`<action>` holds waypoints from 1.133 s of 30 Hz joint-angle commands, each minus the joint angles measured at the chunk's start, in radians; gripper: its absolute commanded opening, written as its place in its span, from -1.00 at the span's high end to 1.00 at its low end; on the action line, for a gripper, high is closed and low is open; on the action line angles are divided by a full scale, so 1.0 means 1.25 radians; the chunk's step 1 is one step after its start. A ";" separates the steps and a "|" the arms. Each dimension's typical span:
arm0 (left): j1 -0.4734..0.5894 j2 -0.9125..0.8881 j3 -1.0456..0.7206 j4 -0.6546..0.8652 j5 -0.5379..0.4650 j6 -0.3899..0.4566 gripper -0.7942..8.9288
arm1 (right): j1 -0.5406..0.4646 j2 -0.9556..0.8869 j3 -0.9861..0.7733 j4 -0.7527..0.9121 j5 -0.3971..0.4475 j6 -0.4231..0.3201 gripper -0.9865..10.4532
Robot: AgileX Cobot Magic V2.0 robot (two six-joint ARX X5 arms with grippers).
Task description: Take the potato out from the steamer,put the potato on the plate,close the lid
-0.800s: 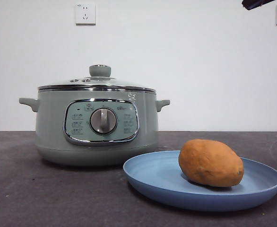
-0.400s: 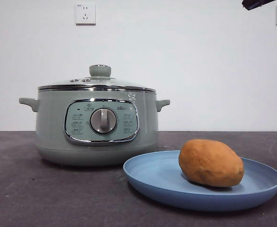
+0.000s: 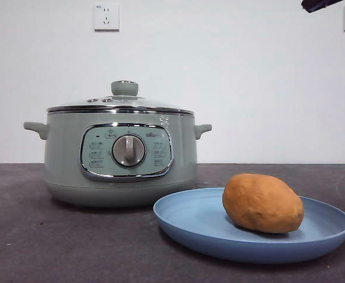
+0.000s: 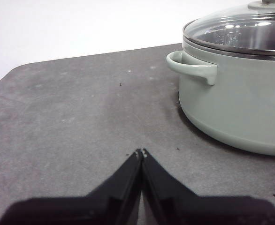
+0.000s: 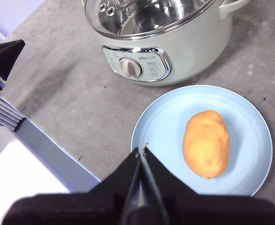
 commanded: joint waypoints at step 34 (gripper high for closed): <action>0.002 -0.002 -0.013 0.001 -0.001 -0.005 0.84 | -0.529 -0.420 -0.383 0.408 0.125 -0.082 0.83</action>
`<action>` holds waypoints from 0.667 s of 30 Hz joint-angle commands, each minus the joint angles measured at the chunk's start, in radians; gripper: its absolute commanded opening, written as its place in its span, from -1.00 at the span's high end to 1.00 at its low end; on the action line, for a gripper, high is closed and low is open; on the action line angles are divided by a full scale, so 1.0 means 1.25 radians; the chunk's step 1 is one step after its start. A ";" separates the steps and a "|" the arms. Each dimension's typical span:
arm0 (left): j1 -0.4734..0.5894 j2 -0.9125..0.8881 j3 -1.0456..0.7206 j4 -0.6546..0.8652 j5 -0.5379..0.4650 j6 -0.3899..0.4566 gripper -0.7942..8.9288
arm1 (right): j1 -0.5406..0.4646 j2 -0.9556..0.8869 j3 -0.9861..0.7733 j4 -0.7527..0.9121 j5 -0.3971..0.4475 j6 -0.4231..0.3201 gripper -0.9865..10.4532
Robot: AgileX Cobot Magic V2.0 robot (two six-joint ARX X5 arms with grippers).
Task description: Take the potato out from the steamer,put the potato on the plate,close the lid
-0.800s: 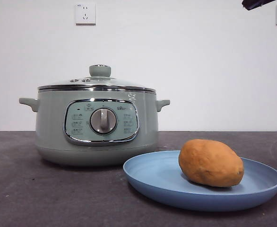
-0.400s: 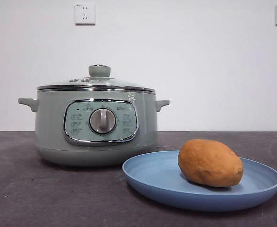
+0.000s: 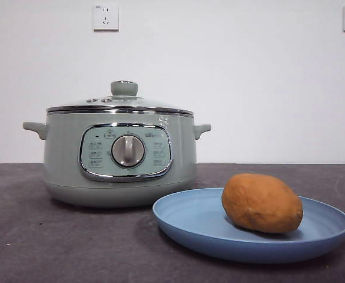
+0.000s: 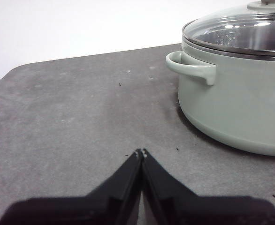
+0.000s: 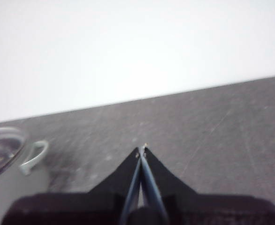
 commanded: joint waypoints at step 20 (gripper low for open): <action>0.002 -0.002 -0.012 0.001 -0.001 -0.005 0.84 | -0.045 -0.158 -0.294 0.054 -0.001 -0.009 0.83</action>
